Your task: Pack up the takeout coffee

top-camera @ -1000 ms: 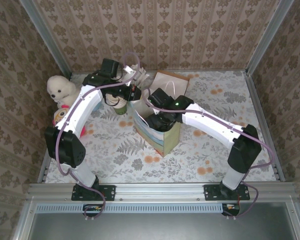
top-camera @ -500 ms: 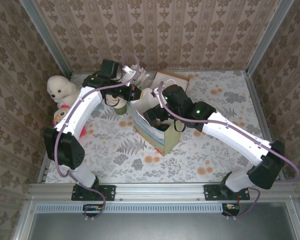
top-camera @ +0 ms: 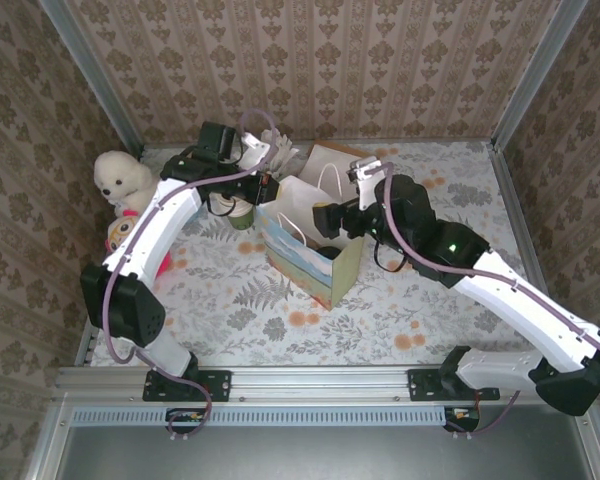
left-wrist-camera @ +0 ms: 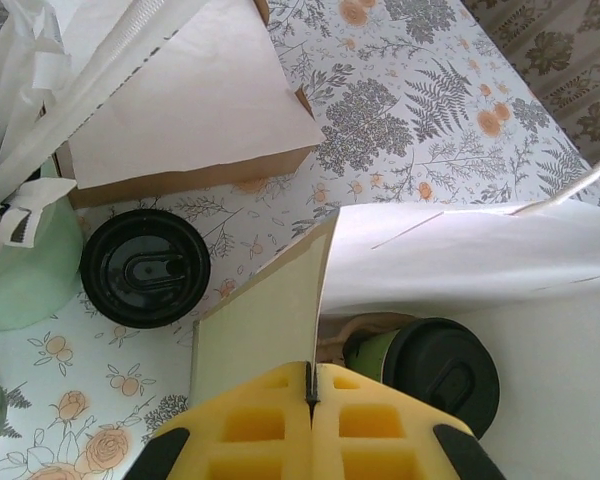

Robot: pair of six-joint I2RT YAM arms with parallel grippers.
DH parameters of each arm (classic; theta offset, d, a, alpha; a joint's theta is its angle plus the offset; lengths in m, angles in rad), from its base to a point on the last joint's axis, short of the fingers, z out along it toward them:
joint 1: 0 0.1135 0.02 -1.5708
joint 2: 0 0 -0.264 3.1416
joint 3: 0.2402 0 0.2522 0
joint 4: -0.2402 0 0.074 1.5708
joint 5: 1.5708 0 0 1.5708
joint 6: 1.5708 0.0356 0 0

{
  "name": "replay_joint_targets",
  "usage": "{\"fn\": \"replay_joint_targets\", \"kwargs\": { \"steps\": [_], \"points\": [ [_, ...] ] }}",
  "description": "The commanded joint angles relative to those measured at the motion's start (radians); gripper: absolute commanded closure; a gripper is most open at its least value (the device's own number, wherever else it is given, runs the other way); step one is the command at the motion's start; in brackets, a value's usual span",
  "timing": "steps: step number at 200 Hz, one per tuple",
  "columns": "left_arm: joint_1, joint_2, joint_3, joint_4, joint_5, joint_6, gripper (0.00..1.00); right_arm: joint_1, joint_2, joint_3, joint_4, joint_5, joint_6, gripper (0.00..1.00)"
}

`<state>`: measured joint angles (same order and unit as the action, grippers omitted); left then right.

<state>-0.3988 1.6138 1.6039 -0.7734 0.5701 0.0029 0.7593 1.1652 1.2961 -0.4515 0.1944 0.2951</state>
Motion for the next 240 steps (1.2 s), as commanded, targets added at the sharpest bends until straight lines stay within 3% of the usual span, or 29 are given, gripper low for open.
{"fn": "replay_joint_targets", "kwargs": {
  "steps": [1,28,63,98,131,161,240],
  "points": [
    [-0.004,-0.041,-0.025,0.012,-0.010,-0.008,1.00,-0.059,-0.046,-0.095,-0.036,-0.054,0.190,0.00],
    [-0.005,-0.051,-0.033,0.016,-0.010,-0.009,1.00,-0.102,-0.176,-0.240,0.014,-0.045,0.349,0.00],
    [-0.005,-0.063,-0.051,0.046,-0.017,-0.034,1.00,-0.118,-0.337,-0.370,0.041,-0.056,0.402,0.00],
    [-0.007,-0.069,-0.047,0.033,-0.068,-0.045,1.00,-0.105,-0.219,-0.248,-0.132,-0.226,0.528,0.00],
    [-0.005,-0.074,-0.039,0.041,-0.084,-0.079,1.00,-0.042,-0.124,-0.190,-0.249,-0.034,0.726,0.03],
    [-0.005,-0.088,-0.056,0.059,-0.058,-0.091,1.00,-0.020,-0.114,-0.220,-0.137,-0.041,0.769,0.13],
    [-0.006,-0.139,-0.095,0.067,-0.042,-0.157,1.00,-0.012,-0.043,-0.103,-0.211,-0.084,0.692,0.52]
  ]
}}
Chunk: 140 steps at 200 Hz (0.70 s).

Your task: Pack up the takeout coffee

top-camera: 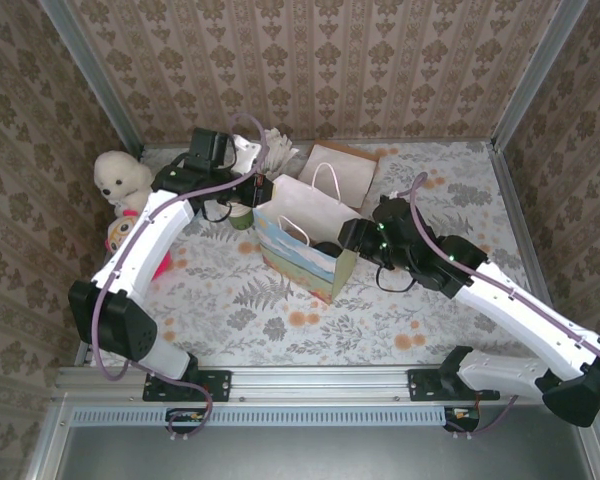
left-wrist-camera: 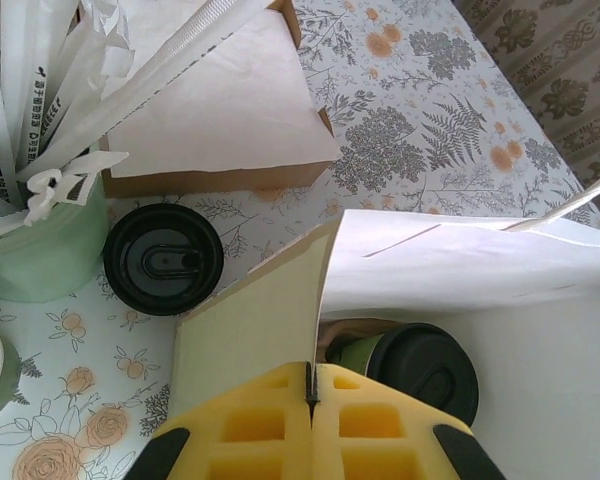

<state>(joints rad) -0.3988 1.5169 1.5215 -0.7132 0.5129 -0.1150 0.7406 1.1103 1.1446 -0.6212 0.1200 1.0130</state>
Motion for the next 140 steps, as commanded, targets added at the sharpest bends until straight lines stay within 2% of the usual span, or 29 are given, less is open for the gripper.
{"fn": "replay_joint_targets", "kwargs": {
  "steps": [1,63,82,105,140],
  "points": [
    [-0.006,-0.042,-0.012,0.007,0.014,-0.040,1.00,0.006,0.012,0.049,-0.044,-0.009,-0.026,0.53],
    [-0.022,-0.078,-0.058,0.032,-0.001,-0.176,1.00,0.002,0.023,0.092,-0.080,-0.037,-0.135,0.85],
    [-0.041,-0.100,-0.074,0.038,-0.026,-0.211,1.00,-0.005,0.038,0.125,-0.149,0.030,-0.198,0.93],
    [-0.051,-0.139,-0.101,0.043,-0.053,-0.257,1.00,-0.069,0.058,0.149,-0.181,-0.011,-0.275,1.00],
    [-0.084,-0.178,-0.160,0.100,-0.034,-0.353,0.99,-0.121,0.107,0.230,-0.220,-0.079,-0.417,1.00]
  ]
}}
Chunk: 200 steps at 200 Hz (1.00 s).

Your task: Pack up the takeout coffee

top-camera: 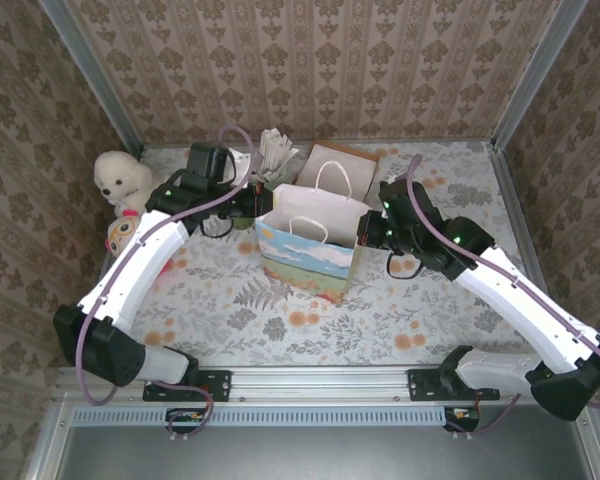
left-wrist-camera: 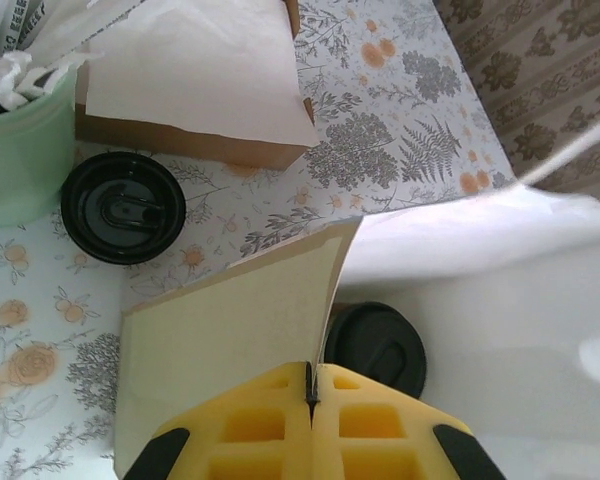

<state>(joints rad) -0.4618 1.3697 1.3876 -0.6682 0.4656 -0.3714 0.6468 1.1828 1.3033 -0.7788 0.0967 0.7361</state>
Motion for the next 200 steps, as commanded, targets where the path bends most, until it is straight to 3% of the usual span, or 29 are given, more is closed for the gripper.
{"fn": "replay_joint_targets", "kwargs": {
  "steps": [1,32,73,110,140,180,200],
  "points": [
    [-0.022,-0.030,-0.026,0.056,0.015,-0.098,0.99,-0.029,0.036,0.074,-0.064,-0.060,-0.144,1.00],
    [-0.041,-0.014,-0.024,0.065,0.045,-0.136,0.95,-0.071,0.075,0.136,-0.097,-0.149,-0.231,1.00],
    [-0.040,-0.049,-0.045,0.147,0.088,-0.156,0.66,-0.125,0.078,0.128,-0.090,-0.190,-0.286,1.00],
    [-0.038,-0.079,-0.047,0.172,0.113,-0.156,0.52,-0.180,0.082,0.108,-0.084,-0.262,-0.360,1.00],
    [-0.034,-0.090,-0.061,0.146,0.085,-0.139,0.35,-0.206,0.104,0.109,-0.098,-0.304,-0.383,1.00],
    [-0.019,-0.108,-0.091,0.159,-0.012,-0.132,0.01,-0.263,0.141,0.149,-0.156,-0.315,-0.434,1.00],
    [-0.015,-0.120,-0.106,0.160,-0.082,-0.127,0.00,-0.306,0.153,0.165,-0.187,-0.324,-0.464,1.00]
  ]
}}
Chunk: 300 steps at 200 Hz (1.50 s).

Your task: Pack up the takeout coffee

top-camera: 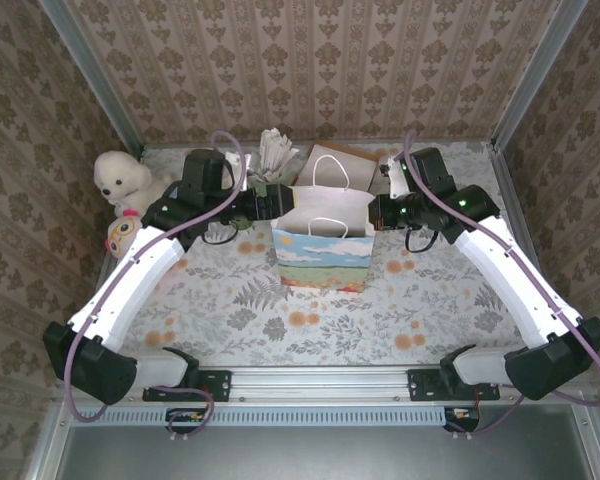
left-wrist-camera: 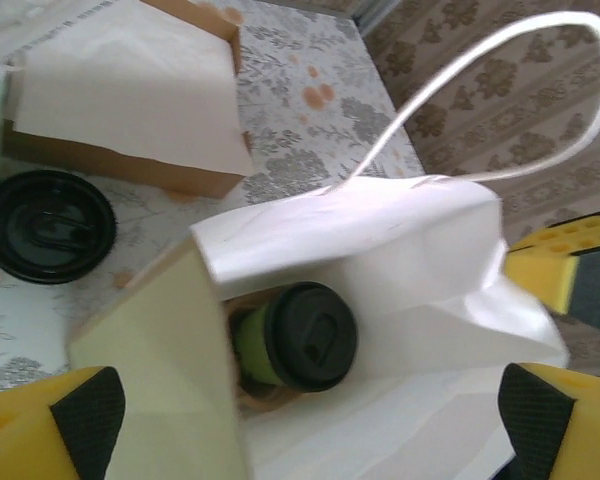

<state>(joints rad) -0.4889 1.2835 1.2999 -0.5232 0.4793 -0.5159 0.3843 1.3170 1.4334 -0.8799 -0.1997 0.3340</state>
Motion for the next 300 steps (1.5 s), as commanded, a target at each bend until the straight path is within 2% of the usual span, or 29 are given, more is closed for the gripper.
{"fn": "replay_joint_targets", "kwargs": {
  "steps": [1,52,56,73,101,134,166,201,210,234,251,258,266,270,280,287,293,300],
  "points": [
    [0.013,-0.034,-0.019,0.015,-0.097,0.016,0.00,-0.046,0.020,0.035,-0.088,-0.028,-0.063,1.00],
    [0.029,-0.128,-0.129,0.065,-0.376,-0.053,0.00,-0.201,0.059,0.092,-0.120,-0.094,-0.138,1.00],
    [0.061,-0.132,-0.139,0.071,-0.386,-0.064,0.00,-0.211,0.064,0.098,-0.121,-0.097,-0.143,1.00],
    [0.100,-0.144,-0.165,0.072,-0.413,-0.107,0.00,-0.258,0.067,0.105,-0.110,-0.125,-0.145,1.00],
    [0.114,-0.159,-0.184,0.069,-0.467,-0.116,0.00,-0.290,0.101,0.100,-0.125,-0.136,-0.142,1.00],
    [0.118,-0.141,-0.176,0.081,-0.389,-0.042,0.00,-0.296,0.084,0.081,-0.171,-0.109,-0.104,1.00],
    [0.111,-0.132,-0.189,0.155,-0.168,0.028,0.00,-0.260,0.036,0.039,-0.182,-0.167,-0.018,1.00],
    [0.131,-0.172,-0.205,0.149,-0.182,0.009,0.00,-0.189,0.010,0.023,-0.153,-0.206,0.033,1.00],
    [0.138,-0.160,-0.186,0.133,-0.164,0.036,0.00,-0.185,0.010,0.020,-0.146,-0.201,0.035,1.00],
    [0.138,-0.080,-0.093,0.062,-0.227,0.119,0.03,-0.183,0.029,0.038,-0.149,-0.192,0.035,1.00],
    [0.127,-0.006,-0.025,0.086,-0.156,0.254,0.08,-0.179,0.038,0.048,-0.138,-0.208,0.043,1.00],
    [0.120,0.018,-0.001,0.102,-0.147,0.326,0.11,-0.178,0.035,0.048,-0.131,-0.198,0.049,0.95],
    [0.118,0.049,0.019,0.133,-0.147,0.405,0.12,-0.180,0.029,0.046,-0.122,-0.174,0.056,0.81],
    [0.120,0.058,0.028,0.154,-0.142,0.436,0.13,-0.179,0.024,0.044,-0.116,-0.162,0.058,0.71],
    [0.129,0.102,0.053,0.205,-0.097,0.518,0.14,-0.179,0.009,0.036,-0.091,-0.149,0.053,0.39],
    [0.134,0.139,0.083,0.223,-0.068,0.567,0.15,-0.178,-0.007,0.023,-0.065,-0.154,0.043,0.23],
    [0.137,0.170,0.118,0.223,-0.032,0.602,0.16,-0.180,-0.022,0.010,-0.043,-0.158,0.037,0.16],
    [0.139,0.214,0.168,0.213,0.015,0.638,0.17,-0.180,-0.040,0.002,-0.026,-0.154,0.033,0.12]
  ]
}}
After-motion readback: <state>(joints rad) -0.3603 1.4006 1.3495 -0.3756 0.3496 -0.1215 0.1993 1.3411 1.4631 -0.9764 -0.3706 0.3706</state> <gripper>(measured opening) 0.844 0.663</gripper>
